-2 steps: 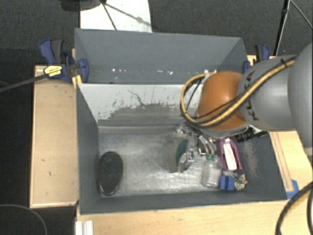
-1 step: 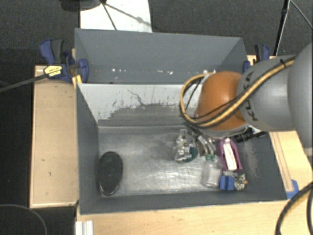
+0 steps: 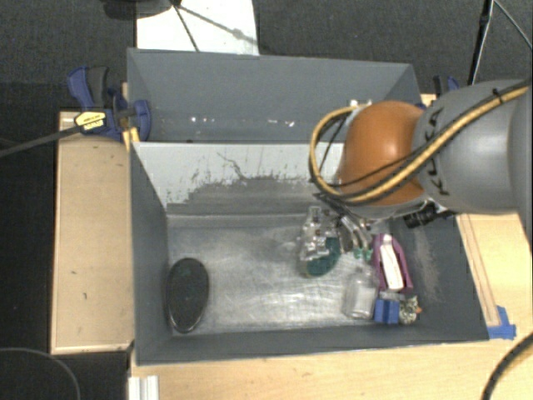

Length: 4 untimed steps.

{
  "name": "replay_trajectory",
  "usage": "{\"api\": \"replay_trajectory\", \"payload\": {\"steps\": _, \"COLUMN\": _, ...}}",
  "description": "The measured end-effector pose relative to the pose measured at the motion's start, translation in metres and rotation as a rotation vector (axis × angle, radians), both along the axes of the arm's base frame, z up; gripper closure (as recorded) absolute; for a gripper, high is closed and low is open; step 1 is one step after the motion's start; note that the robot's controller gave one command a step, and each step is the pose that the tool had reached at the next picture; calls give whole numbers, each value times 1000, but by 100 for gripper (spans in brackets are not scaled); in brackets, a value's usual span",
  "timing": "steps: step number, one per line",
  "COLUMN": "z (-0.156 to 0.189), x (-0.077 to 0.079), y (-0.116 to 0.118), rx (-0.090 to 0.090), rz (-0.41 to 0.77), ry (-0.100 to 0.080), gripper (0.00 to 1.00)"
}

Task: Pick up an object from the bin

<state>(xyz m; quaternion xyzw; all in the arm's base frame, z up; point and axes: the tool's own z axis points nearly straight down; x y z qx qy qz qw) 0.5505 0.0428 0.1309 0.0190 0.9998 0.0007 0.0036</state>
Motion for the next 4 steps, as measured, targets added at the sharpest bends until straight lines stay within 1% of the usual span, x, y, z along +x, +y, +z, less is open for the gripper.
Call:
{"api": "replay_trajectory", "payload": {"steps": 1, "z": -2, "x": -1, "y": 0, "rx": 0, "rz": -1, "ry": 4, "gripper": 0}}
{"api": "replay_trajectory", "payload": {"steps": 2, "z": -37, "x": 24, "y": -81, "rx": -3, "rz": -21, "ry": 10, "gripper": 0}}
{"api": "replay_trajectory", "payload": {"steps": 3, "z": -34, "x": 25, "y": -76, "rx": 0, "rz": -15, "ry": 8, "gripper": 100}}
{"api": "replay_trajectory", "payload": {"steps": 4, "z": 103, "x": 19, "y": -69, "rx": 0, "rz": -82, "ry": -3, "gripper": 100}}
